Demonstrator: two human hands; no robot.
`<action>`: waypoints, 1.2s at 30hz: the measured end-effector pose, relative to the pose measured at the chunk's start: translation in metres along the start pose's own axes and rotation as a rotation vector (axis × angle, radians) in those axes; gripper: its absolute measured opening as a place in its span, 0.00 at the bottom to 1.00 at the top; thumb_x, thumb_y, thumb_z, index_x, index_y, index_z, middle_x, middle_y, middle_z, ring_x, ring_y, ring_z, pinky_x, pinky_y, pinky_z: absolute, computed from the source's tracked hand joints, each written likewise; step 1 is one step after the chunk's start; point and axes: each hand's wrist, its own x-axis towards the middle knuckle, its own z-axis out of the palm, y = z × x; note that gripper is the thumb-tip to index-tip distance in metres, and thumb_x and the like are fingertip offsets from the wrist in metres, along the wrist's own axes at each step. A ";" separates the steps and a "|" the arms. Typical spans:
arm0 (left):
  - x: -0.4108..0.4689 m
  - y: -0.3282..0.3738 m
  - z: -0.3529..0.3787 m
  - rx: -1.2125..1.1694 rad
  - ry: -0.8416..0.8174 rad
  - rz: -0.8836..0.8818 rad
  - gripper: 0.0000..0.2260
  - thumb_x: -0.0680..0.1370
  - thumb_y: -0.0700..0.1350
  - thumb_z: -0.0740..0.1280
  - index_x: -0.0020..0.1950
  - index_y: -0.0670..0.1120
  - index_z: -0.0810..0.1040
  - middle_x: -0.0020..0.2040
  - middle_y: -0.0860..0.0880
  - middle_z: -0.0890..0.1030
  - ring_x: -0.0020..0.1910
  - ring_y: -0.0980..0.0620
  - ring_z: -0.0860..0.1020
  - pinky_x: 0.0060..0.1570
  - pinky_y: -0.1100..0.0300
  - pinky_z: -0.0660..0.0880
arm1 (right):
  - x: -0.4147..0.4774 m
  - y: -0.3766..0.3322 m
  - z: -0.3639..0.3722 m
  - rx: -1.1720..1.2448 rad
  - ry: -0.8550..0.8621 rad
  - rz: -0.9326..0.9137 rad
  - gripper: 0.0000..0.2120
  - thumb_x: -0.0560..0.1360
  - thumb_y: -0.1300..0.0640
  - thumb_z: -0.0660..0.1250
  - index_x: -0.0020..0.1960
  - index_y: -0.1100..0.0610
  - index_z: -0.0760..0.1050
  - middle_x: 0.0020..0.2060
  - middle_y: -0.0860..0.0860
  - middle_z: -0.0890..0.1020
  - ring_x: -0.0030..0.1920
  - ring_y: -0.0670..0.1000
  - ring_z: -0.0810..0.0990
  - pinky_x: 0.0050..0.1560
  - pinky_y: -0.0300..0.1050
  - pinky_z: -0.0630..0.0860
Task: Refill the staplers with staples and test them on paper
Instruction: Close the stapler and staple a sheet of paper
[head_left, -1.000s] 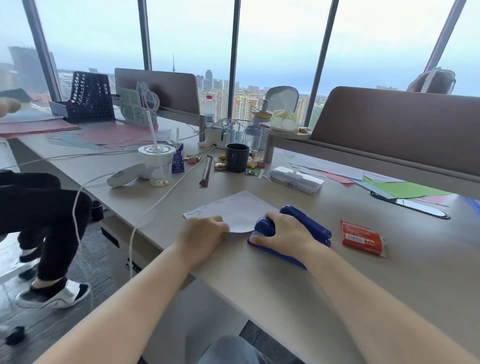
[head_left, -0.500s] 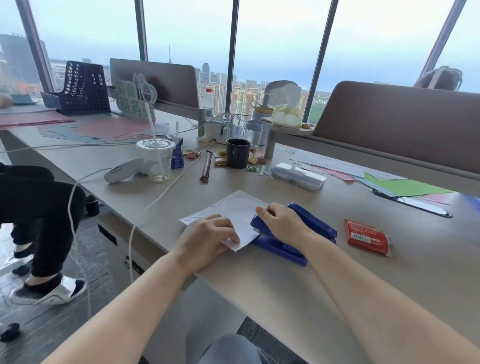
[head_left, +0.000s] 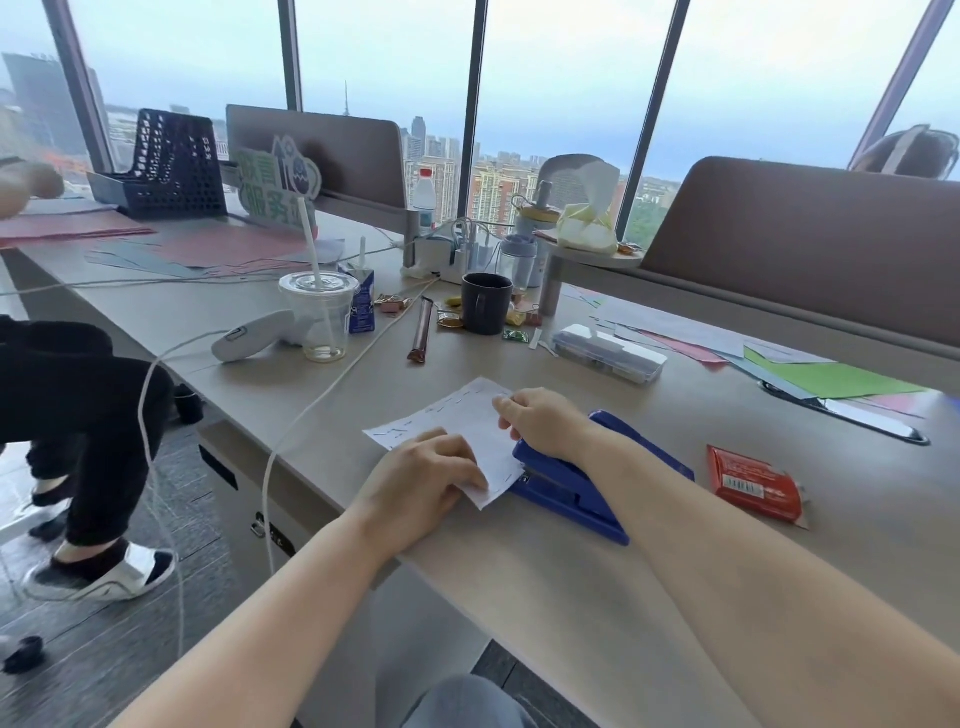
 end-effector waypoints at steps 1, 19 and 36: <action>0.000 0.000 0.000 -0.012 -0.009 -0.005 0.09 0.65 0.37 0.67 0.36 0.51 0.82 0.37 0.52 0.82 0.39 0.57 0.71 0.38 0.67 0.69 | 0.001 0.000 0.000 0.001 -0.014 0.012 0.21 0.80 0.47 0.49 0.51 0.60 0.76 0.45 0.52 0.76 0.47 0.52 0.73 0.53 0.48 0.68; 0.000 -0.003 -0.015 -0.470 -0.104 -0.390 0.26 0.66 0.30 0.60 0.38 0.62 0.80 0.44 0.64 0.82 0.53 0.62 0.78 0.55 0.63 0.73 | 0.017 0.003 0.012 -0.028 -0.004 0.198 0.16 0.78 0.55 0.55 0.59 0.63 0.71 0.59 0.62 0.77 0.60 0.61 0.74 0.58 0.50 0.70; 0.013 0.009 -0.003 0.278 -0.437 -0.852 0.28 0.78 0.60 0.52 0.75 0.51 0.53 0.78 0.43 0.49 0.76 0.40 0.45 0.74 0.44 0.44 | 0.030 0.006 0.022 -0.293 -0.064 0.269 0.25 0.72 0.59 0.49 0.70 0.52 0.59 0.72 0.56 0.60 0.71 0.62 0.55 0.69 0.64 0.58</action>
